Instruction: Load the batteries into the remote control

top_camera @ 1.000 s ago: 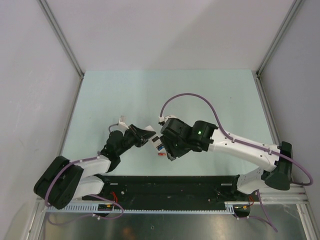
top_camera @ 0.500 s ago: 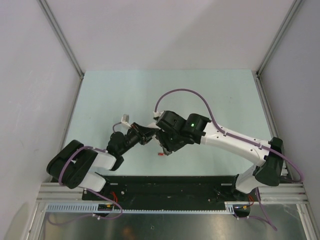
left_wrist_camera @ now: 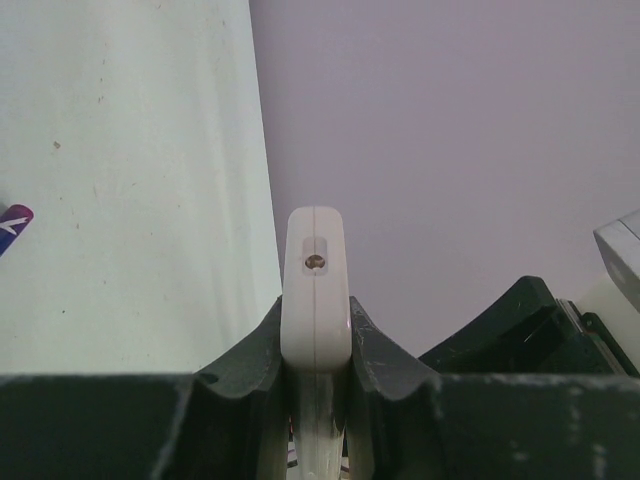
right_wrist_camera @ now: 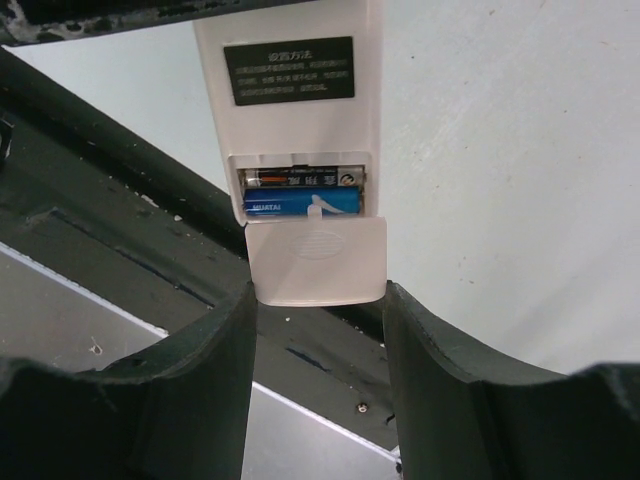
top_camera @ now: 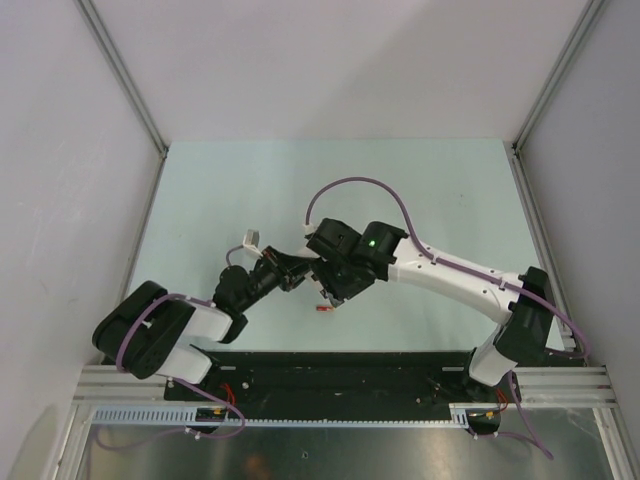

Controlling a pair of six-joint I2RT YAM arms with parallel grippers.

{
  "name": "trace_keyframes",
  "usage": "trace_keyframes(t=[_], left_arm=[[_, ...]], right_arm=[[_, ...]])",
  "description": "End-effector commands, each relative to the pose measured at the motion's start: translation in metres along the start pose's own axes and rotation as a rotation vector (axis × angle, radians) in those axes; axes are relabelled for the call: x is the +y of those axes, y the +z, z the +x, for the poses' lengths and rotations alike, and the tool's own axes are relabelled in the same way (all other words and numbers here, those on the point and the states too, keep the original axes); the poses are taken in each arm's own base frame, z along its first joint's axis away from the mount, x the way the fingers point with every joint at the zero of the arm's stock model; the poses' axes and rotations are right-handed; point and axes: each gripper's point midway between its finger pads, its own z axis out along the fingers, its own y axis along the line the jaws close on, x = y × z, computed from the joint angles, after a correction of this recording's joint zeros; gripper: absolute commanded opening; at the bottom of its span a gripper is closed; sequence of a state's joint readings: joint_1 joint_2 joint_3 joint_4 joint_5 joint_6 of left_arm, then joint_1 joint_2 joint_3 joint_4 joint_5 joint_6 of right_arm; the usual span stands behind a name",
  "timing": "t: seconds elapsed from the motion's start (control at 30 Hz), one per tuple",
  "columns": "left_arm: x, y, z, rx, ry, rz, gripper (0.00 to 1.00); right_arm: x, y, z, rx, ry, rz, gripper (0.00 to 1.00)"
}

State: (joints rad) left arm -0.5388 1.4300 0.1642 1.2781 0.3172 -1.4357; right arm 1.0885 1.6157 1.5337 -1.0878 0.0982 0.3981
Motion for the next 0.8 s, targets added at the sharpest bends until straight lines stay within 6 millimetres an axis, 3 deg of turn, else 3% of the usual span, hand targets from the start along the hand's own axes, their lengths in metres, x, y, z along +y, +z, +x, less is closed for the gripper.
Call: trace_keyframes(t=[0.0, 0.17, 0.77], left_arm=[[-0.042, -0.003, -0.001, -0.008, 0.019, 0.175, 0.0], [-0.031, -0.002, 0.001, 0.0, -0.023, 0.138, 0.0], [-0.027, -0.001, 0.0, -0.008, -0.023, 0.117, 0.0]], right_arm=[[-0.006, -0.003, -0.007, -0.014, -0.02, 0.023, 0.0], [-0.009, 0.002, -0.009, -0.006, -0.031, 0.044, 0.0], [-0.002, 0.005, -0.021, -0.003, -0.045, 0.041, 0.0]])
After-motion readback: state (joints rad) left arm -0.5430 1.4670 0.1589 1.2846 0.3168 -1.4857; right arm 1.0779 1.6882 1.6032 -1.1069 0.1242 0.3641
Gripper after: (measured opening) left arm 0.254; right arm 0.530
